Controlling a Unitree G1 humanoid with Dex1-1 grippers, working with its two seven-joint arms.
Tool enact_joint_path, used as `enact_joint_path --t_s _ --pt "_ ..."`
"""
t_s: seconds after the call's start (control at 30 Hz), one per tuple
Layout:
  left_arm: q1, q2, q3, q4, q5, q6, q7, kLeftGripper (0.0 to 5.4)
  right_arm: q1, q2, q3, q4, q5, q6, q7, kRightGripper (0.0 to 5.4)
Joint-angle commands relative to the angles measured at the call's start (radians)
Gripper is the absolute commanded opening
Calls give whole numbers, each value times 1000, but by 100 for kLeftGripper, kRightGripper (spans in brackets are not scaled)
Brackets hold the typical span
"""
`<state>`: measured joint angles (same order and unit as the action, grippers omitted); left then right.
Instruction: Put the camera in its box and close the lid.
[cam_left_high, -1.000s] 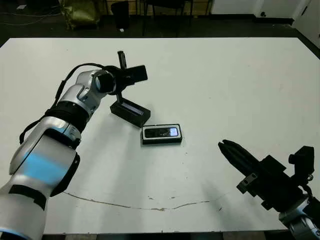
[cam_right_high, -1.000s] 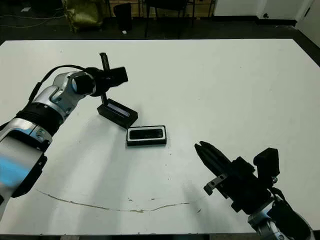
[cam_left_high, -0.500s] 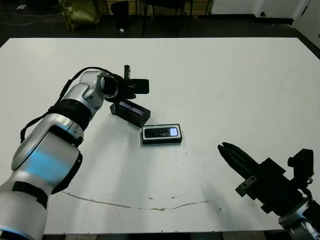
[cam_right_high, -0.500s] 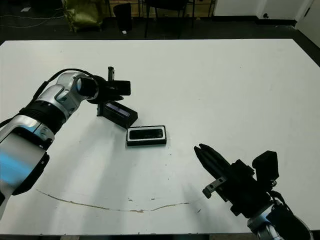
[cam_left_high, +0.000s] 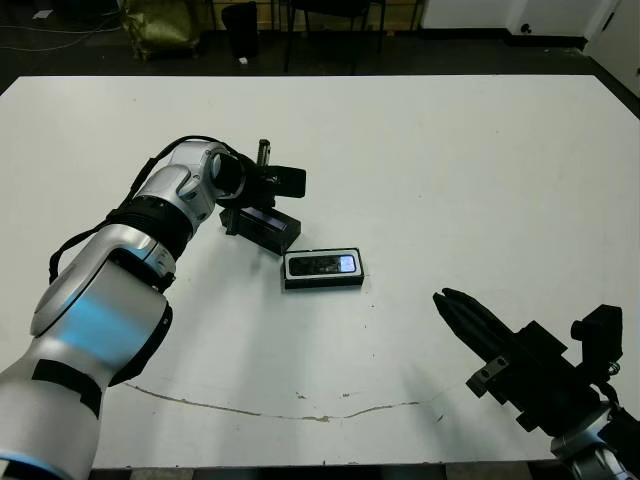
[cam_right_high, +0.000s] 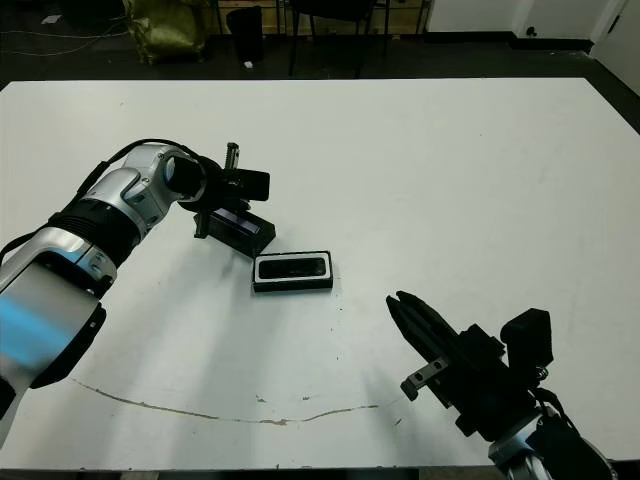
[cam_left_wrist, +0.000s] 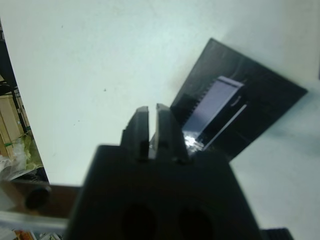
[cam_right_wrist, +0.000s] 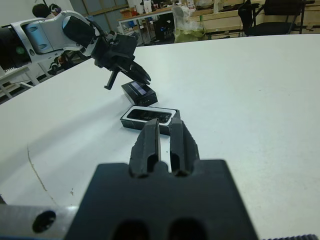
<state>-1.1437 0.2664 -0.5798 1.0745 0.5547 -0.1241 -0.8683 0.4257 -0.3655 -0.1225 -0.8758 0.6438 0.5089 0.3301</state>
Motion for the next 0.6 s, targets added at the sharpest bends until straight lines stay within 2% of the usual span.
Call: enact_joint_path --t_s 0.03,0.23,0.6 --pt "8 0 -11 12 16 7 -11 0 13 -10 -1 -4 -2 6 -10 3" --pt "20 15 -50 -13 62 -53 5 0 14 -10 4 -3 -11 -3 -5 3" --pt "46 55 -32 -113 53 -13 -79 0 2 -10 3 -9 2 2 -13 3"
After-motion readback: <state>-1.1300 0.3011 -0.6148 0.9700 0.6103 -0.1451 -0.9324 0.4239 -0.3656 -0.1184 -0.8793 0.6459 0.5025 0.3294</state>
